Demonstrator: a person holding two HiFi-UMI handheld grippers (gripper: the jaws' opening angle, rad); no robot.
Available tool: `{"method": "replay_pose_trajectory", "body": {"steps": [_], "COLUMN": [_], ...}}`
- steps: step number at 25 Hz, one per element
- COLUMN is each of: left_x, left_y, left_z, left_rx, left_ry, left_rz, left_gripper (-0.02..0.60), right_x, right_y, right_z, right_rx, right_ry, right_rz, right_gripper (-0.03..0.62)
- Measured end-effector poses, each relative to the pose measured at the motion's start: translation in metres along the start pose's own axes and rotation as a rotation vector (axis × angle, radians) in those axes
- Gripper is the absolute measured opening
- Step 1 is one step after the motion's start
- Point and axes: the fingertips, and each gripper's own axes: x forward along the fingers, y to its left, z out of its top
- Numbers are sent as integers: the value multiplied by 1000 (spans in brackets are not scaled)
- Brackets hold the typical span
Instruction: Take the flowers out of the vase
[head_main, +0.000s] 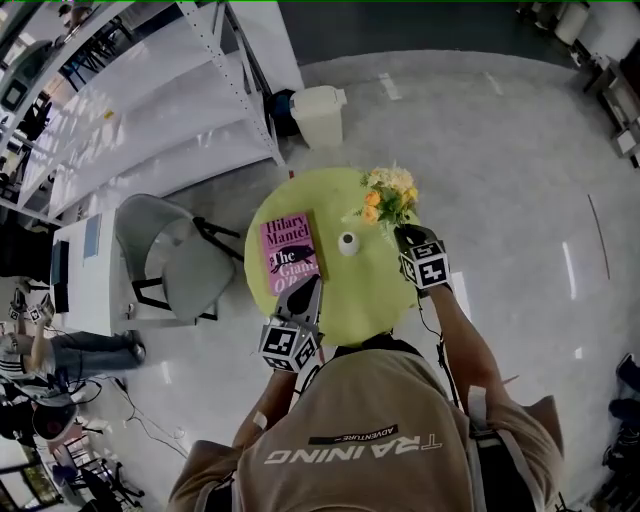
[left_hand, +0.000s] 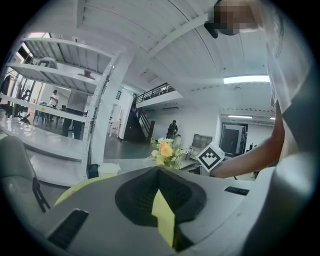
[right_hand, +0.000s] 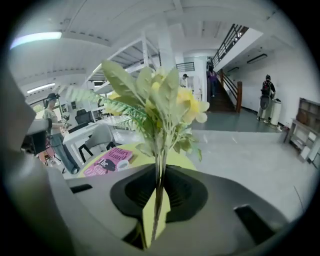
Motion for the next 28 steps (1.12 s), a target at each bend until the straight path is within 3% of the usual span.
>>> {"method": "replay_pose_trajectory", "body": {"steps": [12,17,28], "left_x": [47,55,55], "left_y": [17,40,59], "left_z": [-15,-19,-28], "left_rx": [-52,-61,-78], "left_ry": [97,111,112], "left_rz": [23,51,49], "left_gripper": [2,2,2], "right_x": [85,115,125], "right_y": [-40,-24,-9], "right_z": [-75,-98,-109], "right_rx": [-19,-56,86], "right_ry": [239,335,330], "right_rz": [-124,-90,-51], "right_gripper": [48,49,93]}}
